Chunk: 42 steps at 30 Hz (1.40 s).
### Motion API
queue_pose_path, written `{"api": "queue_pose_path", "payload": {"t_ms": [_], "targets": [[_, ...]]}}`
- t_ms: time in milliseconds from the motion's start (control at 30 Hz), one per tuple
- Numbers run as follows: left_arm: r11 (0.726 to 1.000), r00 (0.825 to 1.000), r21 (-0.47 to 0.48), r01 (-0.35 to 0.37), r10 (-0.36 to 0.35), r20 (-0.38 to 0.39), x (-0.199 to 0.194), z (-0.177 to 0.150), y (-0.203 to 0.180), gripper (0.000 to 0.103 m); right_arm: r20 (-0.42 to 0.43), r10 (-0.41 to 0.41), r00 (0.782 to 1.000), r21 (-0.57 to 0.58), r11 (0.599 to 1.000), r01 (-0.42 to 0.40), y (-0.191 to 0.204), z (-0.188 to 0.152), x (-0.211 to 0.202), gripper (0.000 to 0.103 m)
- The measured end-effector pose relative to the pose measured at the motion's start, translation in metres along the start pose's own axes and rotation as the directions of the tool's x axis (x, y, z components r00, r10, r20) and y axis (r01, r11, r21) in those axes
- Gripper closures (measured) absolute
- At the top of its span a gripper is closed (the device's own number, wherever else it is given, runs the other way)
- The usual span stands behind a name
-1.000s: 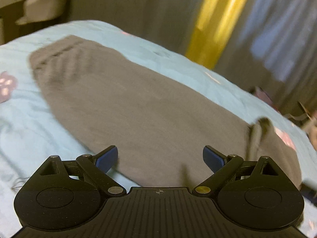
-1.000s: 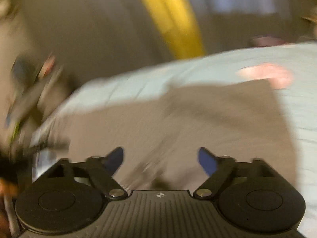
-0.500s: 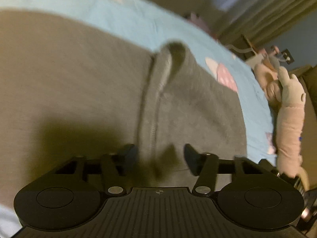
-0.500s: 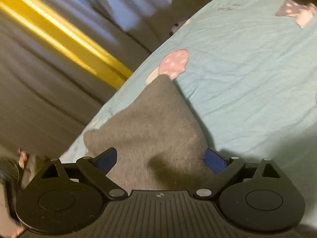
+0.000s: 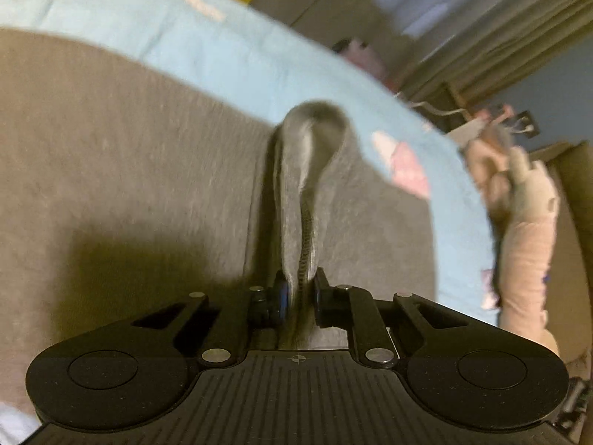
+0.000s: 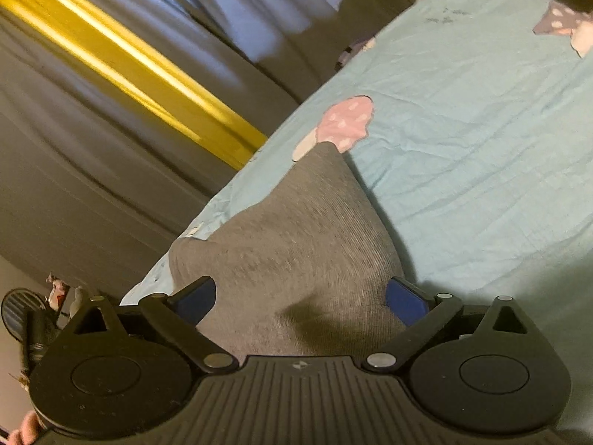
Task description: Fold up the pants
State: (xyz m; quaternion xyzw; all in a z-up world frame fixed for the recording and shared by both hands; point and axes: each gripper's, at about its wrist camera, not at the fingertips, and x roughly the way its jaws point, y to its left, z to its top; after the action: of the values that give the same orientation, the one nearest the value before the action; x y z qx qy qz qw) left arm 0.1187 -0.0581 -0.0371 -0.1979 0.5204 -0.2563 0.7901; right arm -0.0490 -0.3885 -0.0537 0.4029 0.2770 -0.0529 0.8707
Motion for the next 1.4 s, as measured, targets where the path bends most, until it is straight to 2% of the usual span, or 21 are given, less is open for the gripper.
{"api": "queue_pose_path", "payload": {"t_ms": [100, 233, 300, 333, 367, 400, 533, 567, 633, 733, 767, 833, 867, 900, 1000, 1067, 1233, 1267, 1300, 1333, 1400], "targets": [[1.000, 1.000, 0.027, -0.014, 0.013, 0.025, -0.023, 0.005, 0.002, 0.089, -0.019, 0.010, 1.000, -0.038, 0.999, -0.010, 0.007, -0.002, 0.003, 0.004], [0.987, 0.988, 0.095, -0.126, 0.116, 0.103, -0.041, 0.004, 0.007, 0.090, -0.044, -0.017, 0.999, -0.106, 0.994, 0.012, 0.017, -0.006, 0.005, 0.004], [0.990, 0.988, 0.067, -0.125, 0.118, 0.102, -0.043, 0.003, 0.013, 0.083, -0.062, -0.034, 0.997, -0.110, 0.994, 0.027, 0.018, -0.006, 0.009, 0.004], [0.991, 0.989, 0.056, -0.119, 0.114, 0.099, -0.044, 0.000, 0.016, 0.074, -0.069, -0.041, 0.997, -0.104, 0.994, 0.034, 0.017, -0.006, 0.010, 0.004], [0.992, 0.990, 0.052, -0.116, 0.112, 0.084, -0.043, -0.005, 0.019, 0.050, -0.073, -0.052, 0.996, -0.094, 0.995, 0.045, 0.015, -0.005, 0.010, 0.004], [0.993, 0.993, 0.048, -0.109, 0.106, 0.057, -0.040, -0.008, 0.019, 0.034, -0.073, -0.065, 0.995, -0.082, 0.995, 0.058, 0.013, -0.004, 0.011, 0.004], [0.999, 0.999, -0.048, -0.011, 0.008, -0.053, -0.025, -0.028, 0.035, 0.032, -0.076, -0.064, 0.995, -0.035, 0.997, 0.061, 0.005, -0.001, 0.011, 0.004], [0.993, 0.996, -0.114, 0.013, -0.024, -0.090, -0.018, -0.033, 0.042, 0.033, -0.076, -0.062, 0.995, -0.032, 0.998, 0.060, 0.005, -0.001, 0.011, 0.004], [0.979, 0.989, -0.188, 0.084, -0.104, -0.101, -0.012, -0.039, 0.052, 0.030, -0.078, -0.062, 0.995, -0.038, 0.997, 0.060, 0.006, -0.001, 0.010, 0.004], [0.943, 0.975, -0.302, 0.140, -0.184, -0.123, 0.000, -0.041, 0.057, 0.034, -0.083, -0.067, 0.994, -0.053, 0.997, 0.063, 0.007, -0.002, 0.012, 0.004], [0.928, 0.968, -0.337, 0.156, -0.211, -0.133, 0.004, -0.042, 0.055, 0.037, -0.082, -0.071, 0.994, -0.059, 0.996, 0.067, 0.007, -0.002, 0.012, 0.004], [0.916, 0.954, -0.353, 0.189, -0.257, -0.157, 0.014, -0.046, 0.047, 0.061, -0.077, -0.076, 0.994, -0.065, 0.995, 0.071, 0.012, -0.003, 0.010, 0.004], [0.922, 0.951, -0.343, 0.179, -0.251, -0.180, 0.018, -0.048, 0.043, 0.075, -0.068, -0.072, 0.995, -0.072, 0.995, 0.067, 0.013, -0.004, 0.008, 0.004], [0.932, 0.956, -0.321, 0.165, -0.232, -0.180, 0.018, -0.049, 0.041, 0.079, -0.062, -0.069, 0.996, -0.078, 0.995, 0.064, 0.014, -0.004, 0.007, 0.004], [0.974, 0.978, -0.172, 0.150, -0.171, -0.118, -0.003, -0.043, 0.027, 0.084, -0.053, -0.068, 0.996, -0.092, 0.994, 0.063, 0.017, -0.005, 0.004, 0.004], [0.991, 0.989, -0.027, 0.133, -0.135, -0.067, -0.027, -0.037, 0.010, 0.085, -0.053, -0.068, 0.996, -0.104, 0.993, 0.062, 0.019, -0.006, 0.003, 0.004], [0.975, 0.999, 0.223, -0.010, -0.002, 0.052, -0.078, -0.039, -0.008, 0.085, -0.075, -0.085, 0.994, -0.146, 0.987, 0.073, 0.025, -0.007, 0.006, 0.004], [0.970, 0.999, 0.241, -0.034, 0.023, 0.048, -0.078, -0.043, -0.008, 0.082, -0.085, -0.088, 0.992, -0.152, 0.986, 0.074, 0.026, -0.008, 0.008, 0.004], [0.967, 0.999, 0.250, -0.048, 0.043, 0.024, -0.075, -0.048, -0.003, 0.074, -0.098, -0.095, 0.991, -0.159, 0.984, 0.079, 0.027, -0.008, 0.011, 0.004], [0.968, 0.998, 0.244, -0.057, 0.065, -0.027, -0.067, -0.055, 0.002, 0.070, -0.104, -0.100, 0.990, -0.162, 0.983, 0.083, 0.027, -0.008, 0.013, 0.004], [0.969, 0.995, 0.243, -0.041, 0.062, -0.081, -0.057, -0.068, 0.009, 0.055, -0.116, -0.098, 0.988, -0.166, 0.983, 0.078, 0.028, -0.007, 0.015, 0.004]]}}
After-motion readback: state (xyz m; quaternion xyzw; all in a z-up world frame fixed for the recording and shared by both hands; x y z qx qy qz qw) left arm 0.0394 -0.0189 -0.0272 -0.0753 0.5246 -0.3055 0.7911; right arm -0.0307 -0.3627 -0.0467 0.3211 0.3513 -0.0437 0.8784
